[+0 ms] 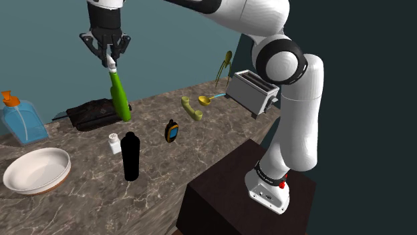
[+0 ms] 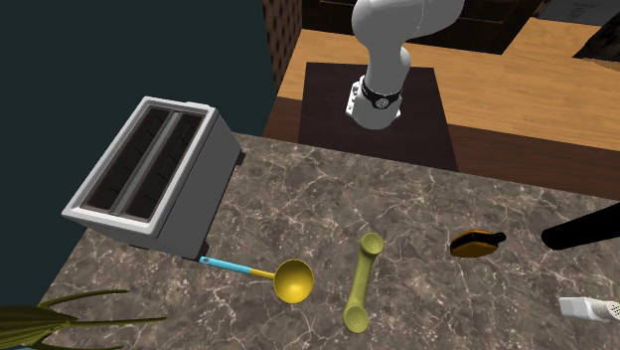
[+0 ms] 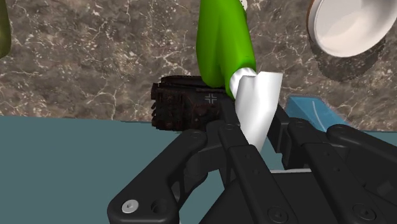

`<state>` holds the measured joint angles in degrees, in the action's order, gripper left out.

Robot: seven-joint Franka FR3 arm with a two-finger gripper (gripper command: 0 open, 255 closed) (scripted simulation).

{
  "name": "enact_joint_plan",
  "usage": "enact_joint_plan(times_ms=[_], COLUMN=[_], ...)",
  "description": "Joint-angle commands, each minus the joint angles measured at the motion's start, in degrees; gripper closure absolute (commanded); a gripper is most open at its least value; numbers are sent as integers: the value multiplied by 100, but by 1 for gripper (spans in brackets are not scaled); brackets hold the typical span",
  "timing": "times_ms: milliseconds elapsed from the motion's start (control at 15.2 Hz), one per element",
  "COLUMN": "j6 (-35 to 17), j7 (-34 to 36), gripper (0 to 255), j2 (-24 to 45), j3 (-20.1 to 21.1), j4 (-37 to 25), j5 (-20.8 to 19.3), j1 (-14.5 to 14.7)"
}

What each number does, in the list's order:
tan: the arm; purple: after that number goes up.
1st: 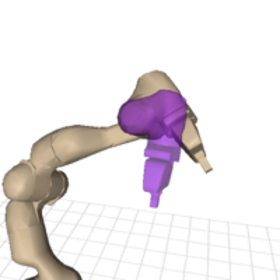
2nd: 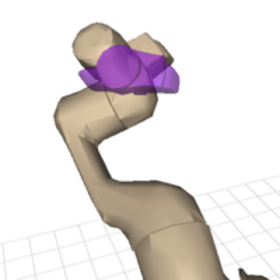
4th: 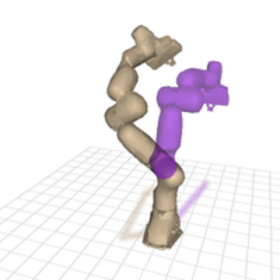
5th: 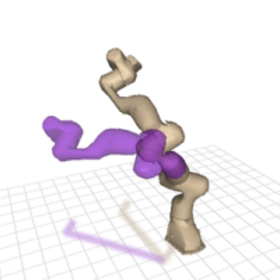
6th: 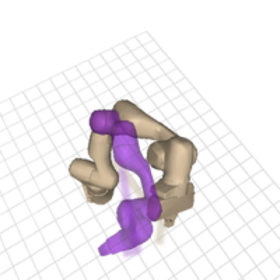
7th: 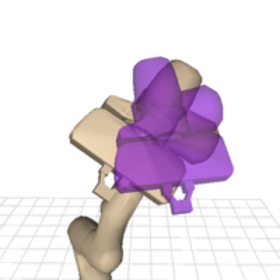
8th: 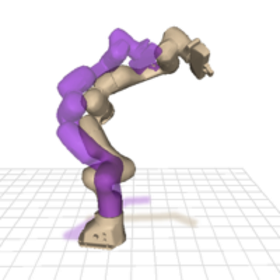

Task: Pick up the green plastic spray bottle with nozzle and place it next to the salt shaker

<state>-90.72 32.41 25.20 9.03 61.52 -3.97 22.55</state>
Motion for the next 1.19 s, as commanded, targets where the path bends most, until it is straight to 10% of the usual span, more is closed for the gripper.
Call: enact_joint_plan(times_ms=[0,1122], j6=[-200,-1648], j7=[27,42], gripper=[255,255], j2=[-72,-317], j3=[6,-3], j4=[266,1958], j5=[6,35], j1=[0,-84])
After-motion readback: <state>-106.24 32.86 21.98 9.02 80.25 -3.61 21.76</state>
